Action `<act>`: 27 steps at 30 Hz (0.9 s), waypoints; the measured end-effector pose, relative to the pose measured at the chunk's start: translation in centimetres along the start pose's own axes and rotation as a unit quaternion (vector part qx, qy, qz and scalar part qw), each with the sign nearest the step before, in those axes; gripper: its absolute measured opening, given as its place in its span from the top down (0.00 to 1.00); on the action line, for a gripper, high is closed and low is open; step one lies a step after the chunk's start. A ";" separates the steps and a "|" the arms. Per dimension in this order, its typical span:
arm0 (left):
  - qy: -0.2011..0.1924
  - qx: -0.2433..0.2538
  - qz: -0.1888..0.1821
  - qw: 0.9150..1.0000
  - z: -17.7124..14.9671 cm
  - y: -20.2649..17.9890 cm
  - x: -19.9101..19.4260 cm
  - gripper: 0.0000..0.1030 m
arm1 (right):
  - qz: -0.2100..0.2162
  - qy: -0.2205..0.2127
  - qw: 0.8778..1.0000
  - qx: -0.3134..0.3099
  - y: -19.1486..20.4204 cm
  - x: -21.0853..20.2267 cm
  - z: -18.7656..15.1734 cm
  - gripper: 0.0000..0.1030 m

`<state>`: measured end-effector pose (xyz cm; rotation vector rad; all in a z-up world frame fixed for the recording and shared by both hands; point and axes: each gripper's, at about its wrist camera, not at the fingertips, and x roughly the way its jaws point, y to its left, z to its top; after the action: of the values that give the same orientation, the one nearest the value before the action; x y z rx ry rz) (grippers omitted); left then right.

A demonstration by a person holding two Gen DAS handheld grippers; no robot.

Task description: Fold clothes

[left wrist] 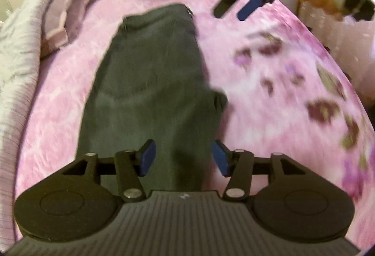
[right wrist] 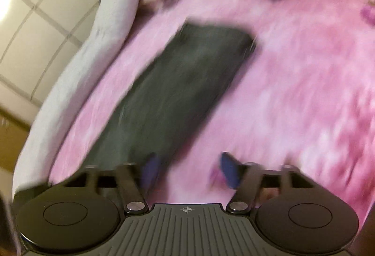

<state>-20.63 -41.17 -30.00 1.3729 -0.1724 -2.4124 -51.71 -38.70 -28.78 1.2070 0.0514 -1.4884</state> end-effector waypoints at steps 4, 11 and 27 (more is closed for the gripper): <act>-0.008 0.024 0.028 0.999 3.5 -2.6 2.9 0.36 | 0.021 -0.008 0.997 0.077 -3.6 5.0 4.7 0.29; 0.075 0.007 0.044 0.996 5.8 -4.3 9.5 0.54 | 0.028 0.023 0.982 0.185 -9.0 10.5 11.2 0.73; 0.170 -0.105 0.183 0.963 -6.2 -5.4 -1.6 0.40 | 0.021 0.093 0.939 -0.331 -1.9 3.7 5.7 0.49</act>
<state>-15.94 -35.19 -33.46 1.4818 -0.0698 -1.8109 -56.02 -44.19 -29.75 0.7806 0.6051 -1.1697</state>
